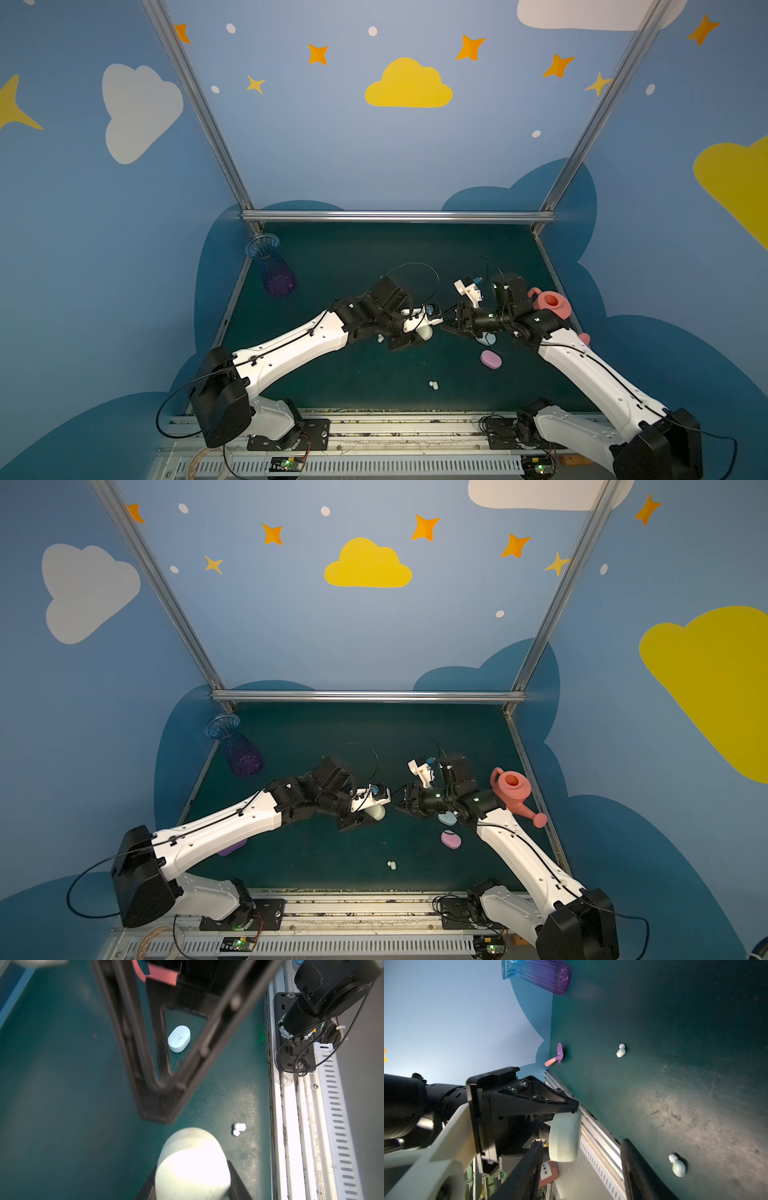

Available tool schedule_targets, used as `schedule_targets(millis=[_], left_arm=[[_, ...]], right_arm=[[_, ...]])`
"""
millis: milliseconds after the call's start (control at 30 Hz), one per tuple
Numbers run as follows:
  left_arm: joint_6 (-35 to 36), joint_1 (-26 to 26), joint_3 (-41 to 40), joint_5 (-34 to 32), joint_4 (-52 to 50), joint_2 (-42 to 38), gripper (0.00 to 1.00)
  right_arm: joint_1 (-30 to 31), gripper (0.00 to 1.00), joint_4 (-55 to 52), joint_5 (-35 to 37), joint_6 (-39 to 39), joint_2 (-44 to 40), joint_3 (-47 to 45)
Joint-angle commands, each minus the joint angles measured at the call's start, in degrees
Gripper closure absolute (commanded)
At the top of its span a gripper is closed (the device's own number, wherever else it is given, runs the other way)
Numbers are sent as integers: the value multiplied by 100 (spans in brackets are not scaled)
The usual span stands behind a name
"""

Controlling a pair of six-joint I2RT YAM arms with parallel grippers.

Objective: Insert wireless bluetooth earbuds into charging case
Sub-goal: Pass the charging case.

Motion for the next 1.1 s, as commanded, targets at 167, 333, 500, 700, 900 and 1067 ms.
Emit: schedule_targets(millis=[167,333,500,700,900,1067], left_arm=[[164,-32,47,-112,-145,-44,97],[150,-32,51,-86,-128,-58,97],[162,-39,51,-86,-128,-88,97],[157,-48,64,-127,-141,-81,97],[151,-55,60,-107,-132,-106,97],[151,-67,55,-89,-144,-132,97]], right_arm=[[409,48,413,3,210,214,230],[599,50,415,40,205,313,265],[721,54,468,72,218,419,265],[804,60,504,60,219,520,302],[867,64,529,112,233,561,283],[882,70,572,108,261,575,300]])
